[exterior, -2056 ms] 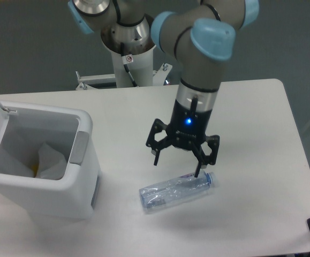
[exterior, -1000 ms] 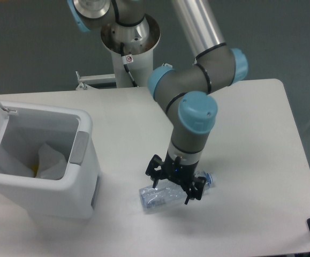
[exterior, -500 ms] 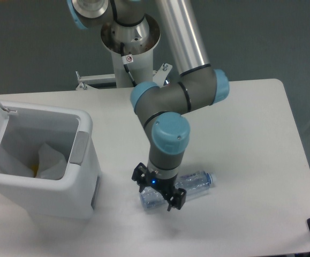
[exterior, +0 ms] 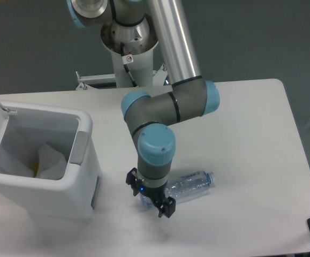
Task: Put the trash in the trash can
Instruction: 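Rotate the gripper around the bottle and close on its body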
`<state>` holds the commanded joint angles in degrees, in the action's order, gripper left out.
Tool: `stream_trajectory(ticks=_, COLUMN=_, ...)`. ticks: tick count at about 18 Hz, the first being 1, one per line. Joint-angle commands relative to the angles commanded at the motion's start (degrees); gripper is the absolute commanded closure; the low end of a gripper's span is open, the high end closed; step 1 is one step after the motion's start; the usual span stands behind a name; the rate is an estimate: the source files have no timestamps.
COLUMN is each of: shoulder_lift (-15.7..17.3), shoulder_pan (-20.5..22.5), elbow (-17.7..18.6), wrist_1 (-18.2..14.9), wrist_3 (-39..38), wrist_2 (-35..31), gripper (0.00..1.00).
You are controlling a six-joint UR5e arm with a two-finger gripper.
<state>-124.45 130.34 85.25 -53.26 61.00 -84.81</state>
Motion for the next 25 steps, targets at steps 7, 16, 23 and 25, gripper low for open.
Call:
stream_trajectory(ticks=7, shoulder_lift=0.5, shoulder_pan=-0.4, elbow=0.5, wrist_1=-3.6, wrist_3=1.0, wrist_2=-1.2, gripper=0.00)
stream_trajectory(ticks=16, shoulder_lift=-0.8, shoulder_pan=-1.5, elbow=0.4, wrist_1=-6.3, wrist_3=3.8, wrist_2=-8.5, gripper=0.00)
stream_trajectory(ticks=23, shoulder_lift=-3.0, shoulder_pan=-2.5, elbow=0.3, wrist_1=-5.5, wrist_3=3.2, wrist_2=-14.1, gripper=0.21)
stream_trajectory(ticks=25, shoulder_lift=-3.3, shoulder_pan=-3.0, elbow=0.0, wrist_1=-5.7, wrist_3=3.0, wrist_2=-15.7, gripper=0.39)
